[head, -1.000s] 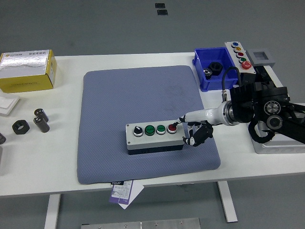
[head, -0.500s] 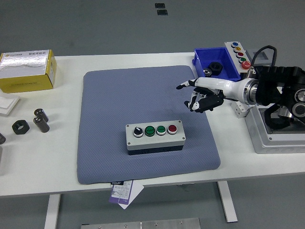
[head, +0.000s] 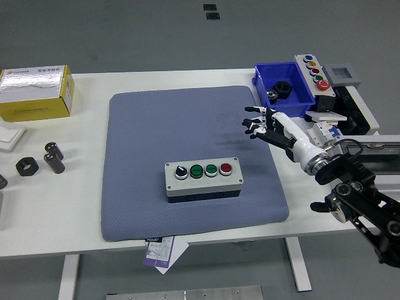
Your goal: Pick up the button,place it on the desk,press the button,press the button
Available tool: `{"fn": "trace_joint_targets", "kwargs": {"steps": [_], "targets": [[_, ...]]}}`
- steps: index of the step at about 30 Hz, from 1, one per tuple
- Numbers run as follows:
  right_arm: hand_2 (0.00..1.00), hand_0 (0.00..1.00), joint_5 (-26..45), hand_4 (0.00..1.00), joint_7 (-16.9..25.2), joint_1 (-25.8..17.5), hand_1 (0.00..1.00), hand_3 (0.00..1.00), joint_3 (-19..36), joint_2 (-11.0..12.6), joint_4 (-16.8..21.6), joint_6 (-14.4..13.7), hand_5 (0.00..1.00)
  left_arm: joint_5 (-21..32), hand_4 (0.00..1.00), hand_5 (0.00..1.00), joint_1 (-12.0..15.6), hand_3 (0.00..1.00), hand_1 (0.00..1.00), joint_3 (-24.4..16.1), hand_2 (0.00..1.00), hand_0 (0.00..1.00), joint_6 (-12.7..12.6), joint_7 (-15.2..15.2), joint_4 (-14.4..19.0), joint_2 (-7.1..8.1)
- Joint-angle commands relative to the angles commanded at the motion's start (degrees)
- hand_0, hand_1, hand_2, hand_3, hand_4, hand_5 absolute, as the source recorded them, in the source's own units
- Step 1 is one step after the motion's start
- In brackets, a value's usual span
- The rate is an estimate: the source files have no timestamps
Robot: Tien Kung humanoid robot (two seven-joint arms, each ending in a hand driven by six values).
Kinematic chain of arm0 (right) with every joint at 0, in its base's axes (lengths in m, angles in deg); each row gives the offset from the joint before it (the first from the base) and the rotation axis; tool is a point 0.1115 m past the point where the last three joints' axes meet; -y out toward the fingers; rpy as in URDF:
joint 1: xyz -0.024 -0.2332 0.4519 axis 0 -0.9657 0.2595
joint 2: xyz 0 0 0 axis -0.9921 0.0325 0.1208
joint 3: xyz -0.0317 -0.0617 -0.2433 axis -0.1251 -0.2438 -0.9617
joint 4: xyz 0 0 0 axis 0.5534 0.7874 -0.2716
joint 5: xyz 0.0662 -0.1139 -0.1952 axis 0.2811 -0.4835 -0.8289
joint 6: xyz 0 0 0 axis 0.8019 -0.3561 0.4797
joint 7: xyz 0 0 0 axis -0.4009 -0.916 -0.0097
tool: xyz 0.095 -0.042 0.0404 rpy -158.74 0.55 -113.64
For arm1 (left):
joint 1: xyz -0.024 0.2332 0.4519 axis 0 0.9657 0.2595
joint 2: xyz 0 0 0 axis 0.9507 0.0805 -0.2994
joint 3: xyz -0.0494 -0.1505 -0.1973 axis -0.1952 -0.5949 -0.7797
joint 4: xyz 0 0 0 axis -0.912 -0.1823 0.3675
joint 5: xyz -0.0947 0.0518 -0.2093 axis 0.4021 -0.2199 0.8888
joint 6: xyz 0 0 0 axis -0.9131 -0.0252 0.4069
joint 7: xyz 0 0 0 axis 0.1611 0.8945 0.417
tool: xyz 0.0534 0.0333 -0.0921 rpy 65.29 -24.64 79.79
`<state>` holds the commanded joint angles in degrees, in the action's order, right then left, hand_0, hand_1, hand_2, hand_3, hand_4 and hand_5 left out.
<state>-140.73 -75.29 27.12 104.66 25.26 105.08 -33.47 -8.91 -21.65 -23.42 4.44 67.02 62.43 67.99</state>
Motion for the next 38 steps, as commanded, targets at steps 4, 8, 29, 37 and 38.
{"fn": "trace_joint_targets", "kwargs": {"steps": [4,8,29,37,38], "targets": [[0.926,0.834,4.84,0.922,5.81,-1.70,0.924,0.908,0.17,0.74,-0.41,-3.93,0.695,0.03,0.732,0.230,-0.13,0.816,0.715,0.02,0.650,0.729,0.03,-0.07,-0.04,-0.06],[0.899,0.845,9.22,0.971,10.52,-2.49,0.894,0.933,-0.27,0.93,-1.22,-4.27,0.825,0.13,0.732,0.230,-0.23,0.816,0.714,0.03,0.651,0.729,0.16,-0.07,-0.08,-0.11],[0.772,0.811,12.62,0.968,12.94,-3.20,0.774,0.787,-0.44,0.78,-1.98,-4.05,0.911,-1.04,0.731,0.231,-0.82,0.811,0.714,-0.45,0.652,0.728,1.28,0.59,-0.26,0.45],[0.769,0.800,12.90,0.961,13.36,-3.58,0.768,0.782,0.51,1.41,-2.11,-4.05,0.879,-2.39,0.725,0.233,-1.21,0.646,0.709,-1.13,0.639,0.728,1.16,0.88,-0.33,0.96],[0.769,0.800,12.91,0.961,13.39,-3.62,0.768,0.782,0.63,1.47,-2.13,-4.05,0.879,-2.43,0.725,0.233,-1.24,0.646,0.709,-1.14,0.639,0.728,1.13,0.87,-0.34,0.98]]}}
